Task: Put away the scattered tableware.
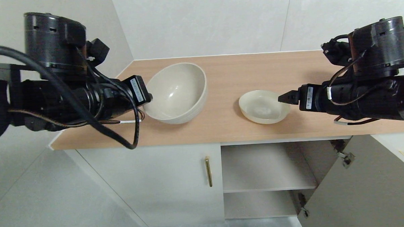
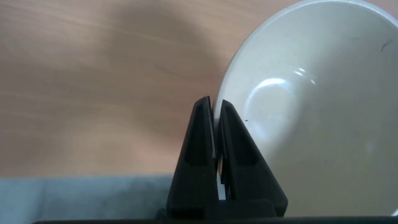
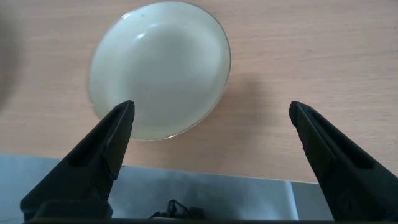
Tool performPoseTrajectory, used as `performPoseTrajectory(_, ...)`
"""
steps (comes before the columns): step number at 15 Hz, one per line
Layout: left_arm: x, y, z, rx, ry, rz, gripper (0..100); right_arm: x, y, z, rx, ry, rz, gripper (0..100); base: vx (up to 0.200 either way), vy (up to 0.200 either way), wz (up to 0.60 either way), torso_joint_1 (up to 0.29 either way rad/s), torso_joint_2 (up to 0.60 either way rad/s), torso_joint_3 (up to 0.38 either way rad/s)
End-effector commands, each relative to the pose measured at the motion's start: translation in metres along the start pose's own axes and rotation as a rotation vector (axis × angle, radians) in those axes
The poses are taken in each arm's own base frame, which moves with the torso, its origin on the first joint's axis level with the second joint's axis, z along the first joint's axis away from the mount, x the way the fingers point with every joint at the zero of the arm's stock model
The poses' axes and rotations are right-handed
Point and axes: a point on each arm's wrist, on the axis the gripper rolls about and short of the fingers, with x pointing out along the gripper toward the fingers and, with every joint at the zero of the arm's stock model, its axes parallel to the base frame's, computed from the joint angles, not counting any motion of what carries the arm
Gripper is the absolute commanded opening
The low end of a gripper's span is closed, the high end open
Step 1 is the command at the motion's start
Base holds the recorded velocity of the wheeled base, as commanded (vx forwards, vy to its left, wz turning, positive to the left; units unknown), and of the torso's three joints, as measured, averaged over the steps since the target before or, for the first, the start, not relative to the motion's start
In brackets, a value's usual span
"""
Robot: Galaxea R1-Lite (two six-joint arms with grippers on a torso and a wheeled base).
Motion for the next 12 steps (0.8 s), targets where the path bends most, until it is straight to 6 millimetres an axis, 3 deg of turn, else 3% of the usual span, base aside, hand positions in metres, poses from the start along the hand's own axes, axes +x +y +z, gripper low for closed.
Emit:
performPoseTrajectory(1,-0.027,0.001,0.005,-0.006,-0.024,-0.06,0,0.015,0.002,-0.008,-0.013,0.024,-0.045,100,0.0,0.0,0.0,0.0,0.0,0.0)
performPoseTrajectory(7,-0.03,0.002,0.002,-0.006,-0.043,-0.104,0,0.056,0.011,-0.02,-0.012,-0.004,-0.113,100,0.0,0.0,0.0,0.0,0.0,0.0)
performPoseTrajectory(11,-0.03,0.002,0.001,-0.006,-0.044,-0.106,0,0.067,0.013,-0.022,0.004,-0.01,-0.134,100,0.0,0.0,0.0,0.0,0.0,0.0)
performPoseTrajectory(12,-0.03,0.002,0.001,-0.006,-0.044,-0.106,0,0.069,0.013,-0.023,0.004,-0.006,-0.135,0,0.0,0.0,0.0,0.0,0.0,0.0)
